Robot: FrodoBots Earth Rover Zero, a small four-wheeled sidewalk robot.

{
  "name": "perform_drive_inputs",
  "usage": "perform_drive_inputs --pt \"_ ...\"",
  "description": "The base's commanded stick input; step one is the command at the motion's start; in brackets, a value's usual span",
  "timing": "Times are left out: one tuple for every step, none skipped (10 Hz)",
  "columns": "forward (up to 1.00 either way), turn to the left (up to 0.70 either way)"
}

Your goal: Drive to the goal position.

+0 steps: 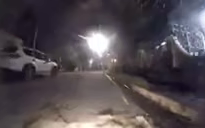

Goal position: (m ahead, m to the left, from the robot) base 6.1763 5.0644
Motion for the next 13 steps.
perform_drive_inputs --pt "0.70 0.00" --pt "0.70 0.00" --pt "0.15 0.00" --pt "0.70 0.00" --pt "0.70 0.00" --pt "0.70 0.00" --pt "0.70 0.00" --pt "0.70 0.00" --pt "0.70 0.00" --pt "0.70 0.00" --pt "0.70 0.00" --pt "0.70 0.00" --pt "0.70 0.00"
